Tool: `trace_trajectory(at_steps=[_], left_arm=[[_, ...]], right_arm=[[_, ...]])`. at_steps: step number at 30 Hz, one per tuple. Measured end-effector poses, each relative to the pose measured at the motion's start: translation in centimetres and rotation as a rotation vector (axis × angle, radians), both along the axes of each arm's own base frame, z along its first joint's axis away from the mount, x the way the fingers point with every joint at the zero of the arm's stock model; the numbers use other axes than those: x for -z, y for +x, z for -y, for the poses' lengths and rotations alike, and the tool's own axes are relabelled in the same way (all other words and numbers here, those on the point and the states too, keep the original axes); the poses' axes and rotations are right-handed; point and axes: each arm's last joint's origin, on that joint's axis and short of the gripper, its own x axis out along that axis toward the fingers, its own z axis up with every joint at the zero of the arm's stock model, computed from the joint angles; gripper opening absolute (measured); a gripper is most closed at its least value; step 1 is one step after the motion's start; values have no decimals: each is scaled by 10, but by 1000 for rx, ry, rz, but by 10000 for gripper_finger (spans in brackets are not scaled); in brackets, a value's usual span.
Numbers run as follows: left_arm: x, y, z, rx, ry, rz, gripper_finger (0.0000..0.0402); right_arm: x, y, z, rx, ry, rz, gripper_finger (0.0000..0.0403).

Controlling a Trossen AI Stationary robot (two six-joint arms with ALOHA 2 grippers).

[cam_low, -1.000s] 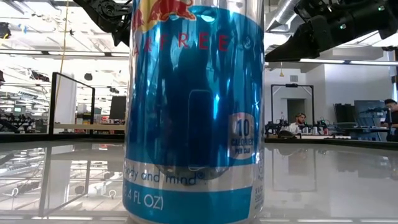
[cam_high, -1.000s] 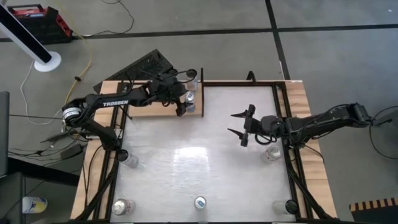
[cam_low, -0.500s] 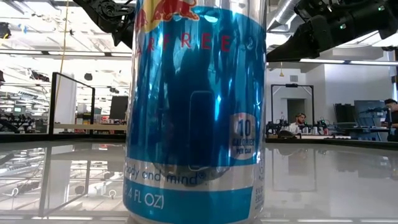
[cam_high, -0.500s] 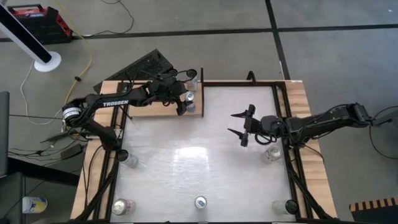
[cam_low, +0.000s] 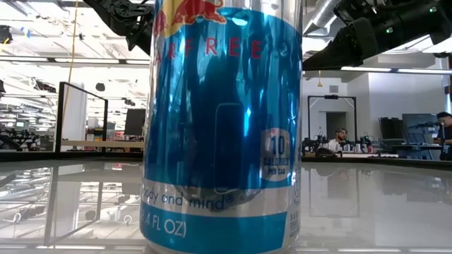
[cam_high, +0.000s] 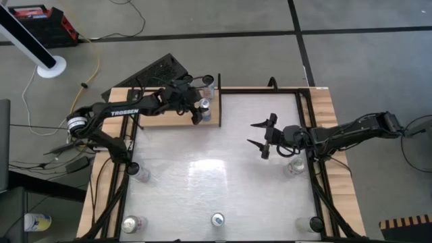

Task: Place canned beverage on shelf
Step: Put the top red bull soda can beside the tropical vibe soda can on the shelf

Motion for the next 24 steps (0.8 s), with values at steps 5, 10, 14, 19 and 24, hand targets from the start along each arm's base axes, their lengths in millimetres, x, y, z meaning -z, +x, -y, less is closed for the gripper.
trace_trajectory(at_steps=[5,10,14,19,24], left_arm=[[-8,-9,5,-22,-24,-5,229],[-17,-24,11,-85,-36,-48,224],[-25,-37,15,-156,-10,-85,227],[-38,-51,22,-185,26,-70,227],[-44,-74,31,-235,68,-24,228]], right_arm=[[0,0,0,0,0,-2,326],[0,0,0,1,5,-2,326],[1,0,0,2,10,-2,326],[1,0,0,4,17,-1,326],[3,-1,0,11,39,-21,326]])
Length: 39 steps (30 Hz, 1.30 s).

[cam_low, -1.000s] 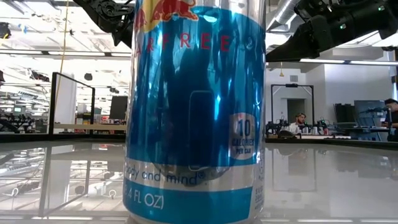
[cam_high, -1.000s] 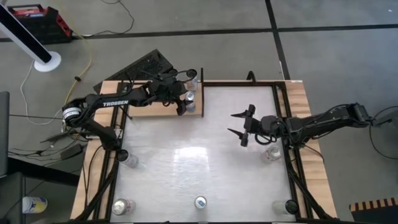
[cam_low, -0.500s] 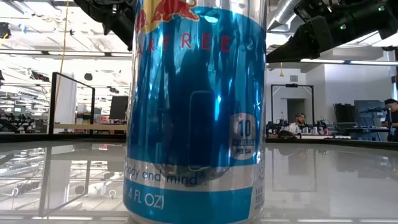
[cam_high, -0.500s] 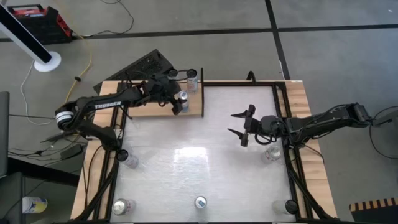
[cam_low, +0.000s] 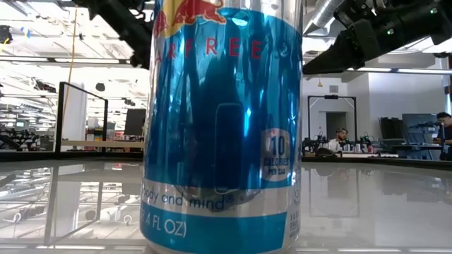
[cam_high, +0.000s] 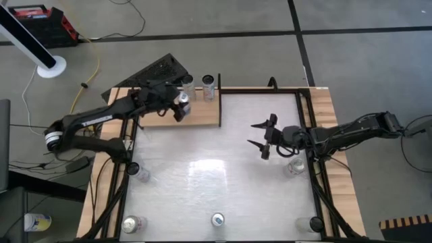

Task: Place canned beverage on shelf
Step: Put the top red bull soda can beside the tropical vibe soda can on the shelf

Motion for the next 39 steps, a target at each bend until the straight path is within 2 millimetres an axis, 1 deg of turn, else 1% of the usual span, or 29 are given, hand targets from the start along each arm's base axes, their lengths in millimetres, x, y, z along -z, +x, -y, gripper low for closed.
trace_trajectory(at_steps=[4,7,11,15,20,25,28,34,39], left_arm=[[6,-18,3,-58,33,20,228],[12,-27,-1,-91,49,14,228],[19,-37,-13,-153,47,-11,228],[27,-47,-27,-168,29,0,228],[25,-59,-40,-189,22,43,229],[22,-65,-49,-198,39,85,229],[26,-67,-56,-208,24,82,229],[39,-61,-73,-176,-17,81,229],[44,-59,-77,-176,0,46,229]], right_arm=[[3,-1,0,5,13,-10,326],[3,-1,0,6,17,-7,326],[2,0,0,7,21,10,326],[2,0,0,7,22,12,326],[2,0,0,7,22,12,326],[2,0,0,7,22,11,326],[2,0,0,7,22,11,326],[2,0,0,7,21,11,326],[2,0,0,7,21,11,326]])
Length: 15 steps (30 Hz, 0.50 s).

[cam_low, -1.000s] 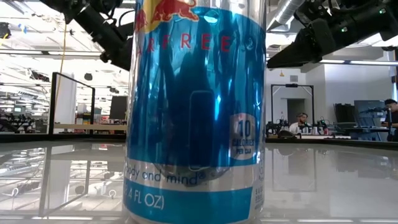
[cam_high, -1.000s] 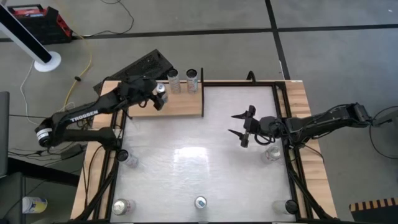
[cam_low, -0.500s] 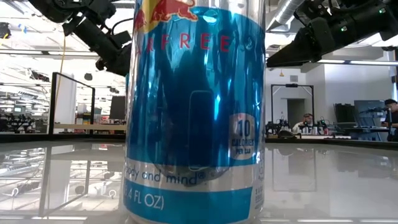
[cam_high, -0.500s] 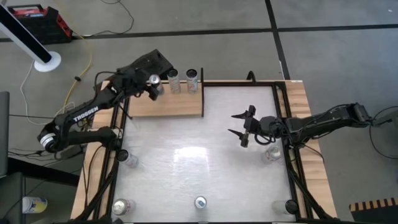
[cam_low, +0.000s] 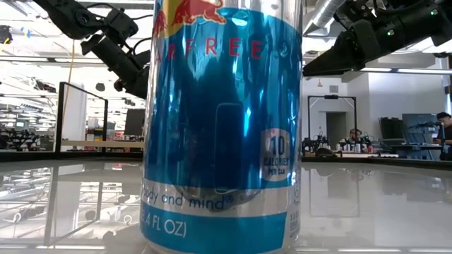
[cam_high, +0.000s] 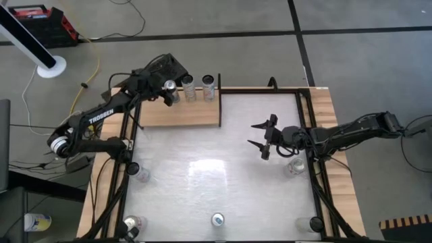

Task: Place canned beverage on shelf
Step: Put the top red bull soda can beside the tropical vibe soda can on the shelf

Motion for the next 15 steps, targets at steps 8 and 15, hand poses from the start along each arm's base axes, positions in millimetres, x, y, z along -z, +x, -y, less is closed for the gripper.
trace_trajectory(at_steps=[8,15], left_arm=[[1,-5,-4,-21,1,-11,229],[1,-7,-5,-25,-5,-6,229]], right_arm=[[1,0,0,0,-1,-11,326],[1,0,0,0,-1,-6,326]])
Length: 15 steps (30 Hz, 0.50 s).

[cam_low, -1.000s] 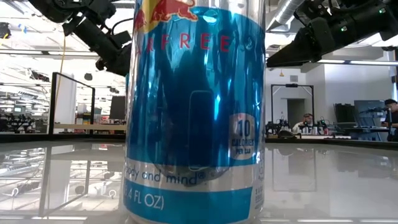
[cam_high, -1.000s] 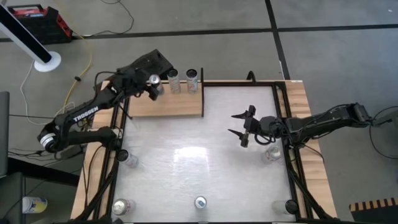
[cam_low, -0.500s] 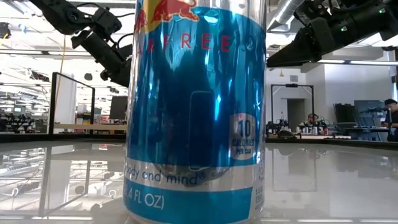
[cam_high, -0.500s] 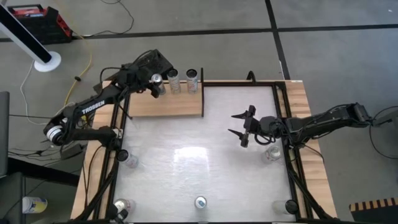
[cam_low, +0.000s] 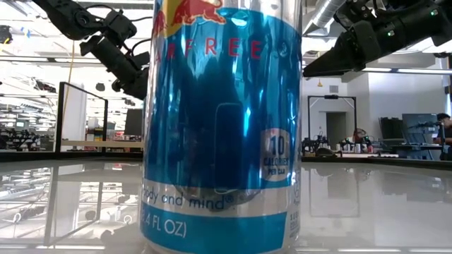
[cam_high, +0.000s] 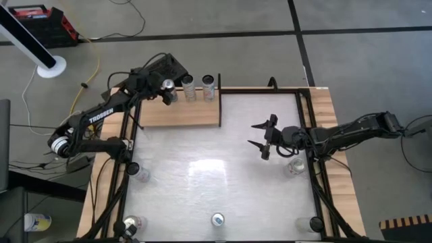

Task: Place canned beverage on shelf
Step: Put the top red bull soda can beside the tropical vibe soda can on the shelf

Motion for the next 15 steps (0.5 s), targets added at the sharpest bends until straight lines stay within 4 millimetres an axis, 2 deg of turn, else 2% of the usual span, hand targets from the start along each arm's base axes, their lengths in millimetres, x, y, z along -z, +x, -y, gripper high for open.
trace_trajectory(at_steps=[15], left_arm=[[1,0,0,1,-2,-6,229]], right_arm=[[0,0,0,0,0,0,326]])
